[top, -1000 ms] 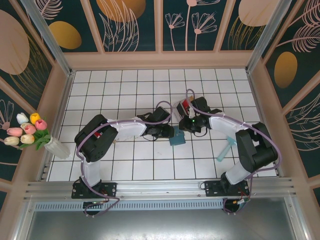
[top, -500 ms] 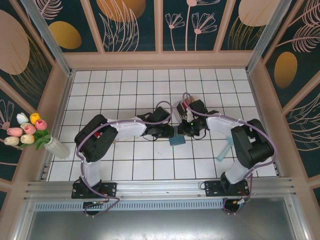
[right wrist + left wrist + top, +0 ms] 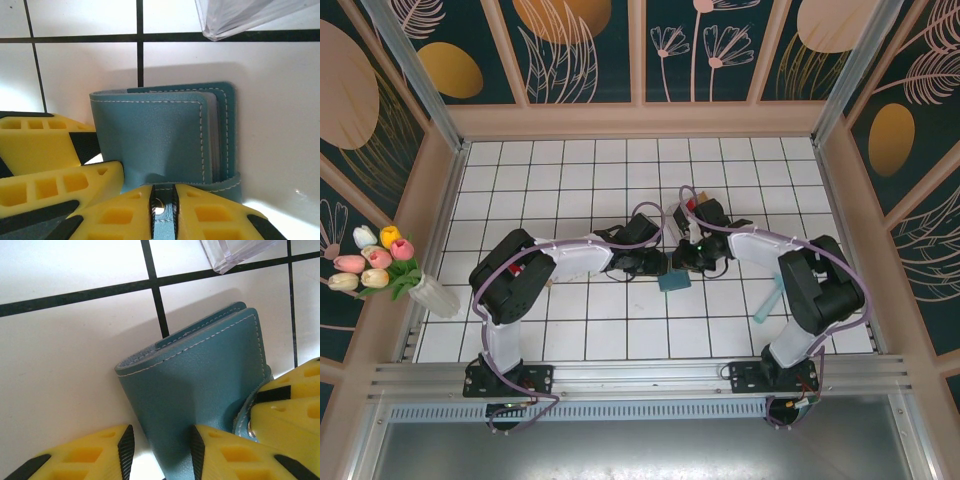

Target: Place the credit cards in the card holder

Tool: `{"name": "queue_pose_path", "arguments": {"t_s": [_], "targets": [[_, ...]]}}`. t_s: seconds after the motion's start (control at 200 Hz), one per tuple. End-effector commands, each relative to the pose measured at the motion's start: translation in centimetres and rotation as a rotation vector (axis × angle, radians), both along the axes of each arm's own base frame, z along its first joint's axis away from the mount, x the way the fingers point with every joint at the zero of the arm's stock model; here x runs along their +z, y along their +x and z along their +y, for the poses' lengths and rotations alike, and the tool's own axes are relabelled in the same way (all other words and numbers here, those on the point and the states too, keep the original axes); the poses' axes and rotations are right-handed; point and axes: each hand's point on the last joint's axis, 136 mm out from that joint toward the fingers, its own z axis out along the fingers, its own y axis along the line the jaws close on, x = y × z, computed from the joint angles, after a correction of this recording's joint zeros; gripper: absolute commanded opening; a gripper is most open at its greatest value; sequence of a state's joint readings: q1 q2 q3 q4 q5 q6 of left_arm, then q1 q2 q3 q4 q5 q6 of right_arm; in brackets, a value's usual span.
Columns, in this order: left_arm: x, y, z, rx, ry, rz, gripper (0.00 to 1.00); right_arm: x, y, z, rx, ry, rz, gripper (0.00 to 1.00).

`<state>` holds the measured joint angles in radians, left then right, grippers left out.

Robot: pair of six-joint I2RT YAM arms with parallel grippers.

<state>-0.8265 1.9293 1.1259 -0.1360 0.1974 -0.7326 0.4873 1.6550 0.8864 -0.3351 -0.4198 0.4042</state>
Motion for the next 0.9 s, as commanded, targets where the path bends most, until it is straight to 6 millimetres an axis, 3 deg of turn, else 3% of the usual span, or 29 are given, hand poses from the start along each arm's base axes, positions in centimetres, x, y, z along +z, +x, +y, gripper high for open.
{"name": "queue_pose_path", "arguments": {"t_s": [0.0, 0.25, 0.37, 0.5, 0.721, 0.896], "targets": [[-2.4, -0.7, 1.1, -0.006, 0.066, 0.019, 0.38, -1.8, -1.3, -0.4, 0.026, -0.090, 0.052, 0.18], [-2.4, -0.6, 1.1, 0.011, 0.061, 0.015, 0.37, -4.1, -3.4, -1.3, 0.063, -0.231, 0.102, 0.12], [-2.4, -0.6, 1.2, 0.019, 0.055, 0.014, 0.36, -4.1, -3.7, -1.7, 0.048, -0.249, 0.089, 0.12], [-2.4, -0.7, 1.2, 0.020, 0.054, 0.017, 0.36, -2.5, -2.4, -0.8, 0.021, -0.182, 0.038, 0.14], [-2.3, -0.7, 1.4, 0.020, 0.063, 0.014, 0.36, 2.3, 0.6, 0.3, -0.013, -0.079, -0.061, 0.18], [-2.3, -0.6, 1.3, 0.018, 0.061, 0.010, 0.36, 3.1, 0.8, -0.4, 0.000, -0.051, -0.046, 0.19]]}}
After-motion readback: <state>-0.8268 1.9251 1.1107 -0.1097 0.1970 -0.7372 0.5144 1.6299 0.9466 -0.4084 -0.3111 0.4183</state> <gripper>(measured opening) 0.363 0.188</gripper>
